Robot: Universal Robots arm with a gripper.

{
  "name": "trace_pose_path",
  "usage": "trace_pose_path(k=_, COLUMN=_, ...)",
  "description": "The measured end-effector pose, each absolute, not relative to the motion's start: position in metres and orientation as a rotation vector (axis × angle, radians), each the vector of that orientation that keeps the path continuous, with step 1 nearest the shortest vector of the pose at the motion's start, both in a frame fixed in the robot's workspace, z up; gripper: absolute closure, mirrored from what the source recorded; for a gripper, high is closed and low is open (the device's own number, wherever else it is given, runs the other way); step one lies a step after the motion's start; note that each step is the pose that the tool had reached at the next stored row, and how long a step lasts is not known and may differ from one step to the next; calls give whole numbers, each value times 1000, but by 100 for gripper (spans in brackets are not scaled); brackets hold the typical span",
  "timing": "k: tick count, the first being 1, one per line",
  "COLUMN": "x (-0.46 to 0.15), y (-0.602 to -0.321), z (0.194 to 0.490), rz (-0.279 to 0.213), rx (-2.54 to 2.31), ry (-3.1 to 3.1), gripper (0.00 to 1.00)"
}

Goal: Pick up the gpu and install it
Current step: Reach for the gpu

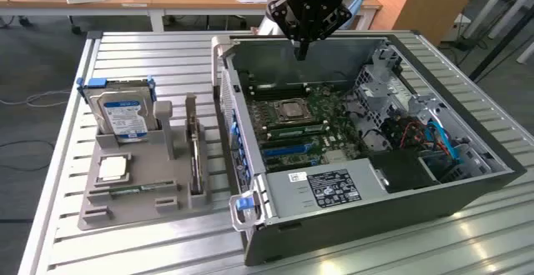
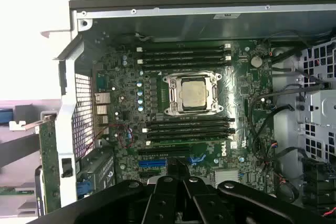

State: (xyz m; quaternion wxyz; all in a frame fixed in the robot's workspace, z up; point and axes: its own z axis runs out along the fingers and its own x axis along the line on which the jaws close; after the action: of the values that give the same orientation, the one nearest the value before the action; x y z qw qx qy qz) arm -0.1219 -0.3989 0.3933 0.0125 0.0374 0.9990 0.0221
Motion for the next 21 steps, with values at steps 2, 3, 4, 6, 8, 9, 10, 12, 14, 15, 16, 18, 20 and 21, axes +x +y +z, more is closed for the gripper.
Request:
trace_pose_path(k=2, x=-122, y=-399, z=393, rz=69, rx=117, ry=3114, gripper=89)
trace_pose_path(k=3, x=-122, y=-399, z=393, rz=69, rx=117, ry=3114, gripper=89)
trace_pose_path(k=4, x=-122, y=-399, z=393, rz=69, rx=117, ry=3114, gripper=89)
trace_pose_path(k=6, x=-122, y=-399, z=393, rz=69, rx=117, ry=3114, gripper=89)
trace_pose_path(k=8, x=-122, y=-399, z=393, rz=69, rx=117, ry=3114, gripper=89)
trace_pose_path(k=9, x=-122, y=-399, z=393, rz=69, rx=117, ry=3114, gripper=89)
trace_pose_path(k=10, x=-122, y=-399, z=393, rz=69, rx=117, ry=3114, gripper=89)
trace_pose_path(k=12, x=-122, y=-399, z=393, rz=69, rx=117, ry=3114, gripper=89)
trace_pose_path(k=14, x=-123, y=-399, z=393, rz=69, rx=117, ry=3113, gripper=89)
trace_pose_path(k=15, x=-124, y=-399, z=393, rz=69, rx=117, ry=3114, gripper=89)
trace_pose_path(k=16, x=-126, y=-399, z=393, rz=69, rx=117, ry=3114, gripper=89)
trace_pose_path(k=18, x=-130, y=-399, z=393, rz=69, rx=117, ry=3114, gripper=89)
trace_pose_path(k=20, x=-136, y=-399, z=393, rz=69, rx=117, ry=3114, gripper=89)
trace_pose_path(k=21, x=-139, y=-399, z=393, rz=69, rx=116, ry=3114, gripper=89)
